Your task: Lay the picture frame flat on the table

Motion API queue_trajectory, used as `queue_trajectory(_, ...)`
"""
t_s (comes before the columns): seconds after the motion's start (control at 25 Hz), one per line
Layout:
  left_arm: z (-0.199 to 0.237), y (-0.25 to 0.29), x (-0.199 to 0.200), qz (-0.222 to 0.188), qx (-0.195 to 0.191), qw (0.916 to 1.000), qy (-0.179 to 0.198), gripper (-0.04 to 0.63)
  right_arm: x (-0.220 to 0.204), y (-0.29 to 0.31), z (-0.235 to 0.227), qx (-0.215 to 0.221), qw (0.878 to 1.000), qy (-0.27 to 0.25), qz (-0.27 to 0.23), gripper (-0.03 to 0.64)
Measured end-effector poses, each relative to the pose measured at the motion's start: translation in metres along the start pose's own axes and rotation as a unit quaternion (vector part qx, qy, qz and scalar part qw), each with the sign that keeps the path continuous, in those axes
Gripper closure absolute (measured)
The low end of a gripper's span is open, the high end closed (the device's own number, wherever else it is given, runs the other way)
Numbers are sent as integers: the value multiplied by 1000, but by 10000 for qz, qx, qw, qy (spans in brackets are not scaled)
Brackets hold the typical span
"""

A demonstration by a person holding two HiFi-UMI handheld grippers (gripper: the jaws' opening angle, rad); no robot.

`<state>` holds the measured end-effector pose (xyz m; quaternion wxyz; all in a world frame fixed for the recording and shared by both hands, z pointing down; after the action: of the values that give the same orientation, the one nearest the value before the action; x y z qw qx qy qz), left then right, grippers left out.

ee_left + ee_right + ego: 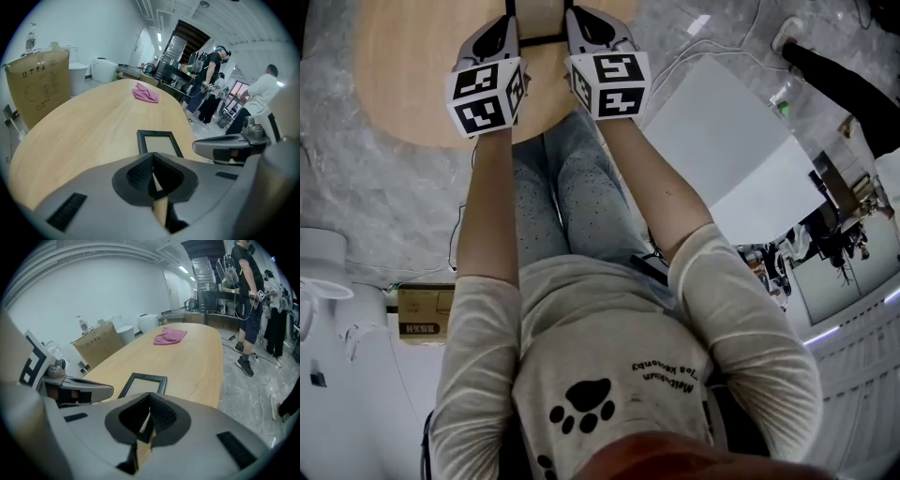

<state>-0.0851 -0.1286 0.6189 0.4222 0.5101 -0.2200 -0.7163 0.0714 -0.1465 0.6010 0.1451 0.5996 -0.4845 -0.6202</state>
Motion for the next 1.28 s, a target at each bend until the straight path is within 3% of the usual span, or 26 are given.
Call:
queue_trajectory(0.72, -55, -133, 61, -592, -306, 9968, 437, 586, 60, -130, 45, -30, 9988, -63, -477, 606)
queue_trajectory(1.04, -94, -201, 70, -1032, -318, 9928, 508, 586, 70, -202, 64, 51, 9960, -26, -892, 606)
queue_trajectory(1.28, -118, -258, 82, -1515, -337, 9864, 546, 586, 88, -263, 77, 167, 9882, 57, -1520, 606)
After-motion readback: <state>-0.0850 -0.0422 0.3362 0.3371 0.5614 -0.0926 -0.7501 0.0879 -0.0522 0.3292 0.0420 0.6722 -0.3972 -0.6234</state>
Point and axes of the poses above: the fingertips, and each gripper's own axes: y forward along the fingers, z to its left, x out of its top, the point moved 8 cm from there along -y, backward along the fingers, and after that the axes turned 2 degrees about -y, right-handed, at the moved point
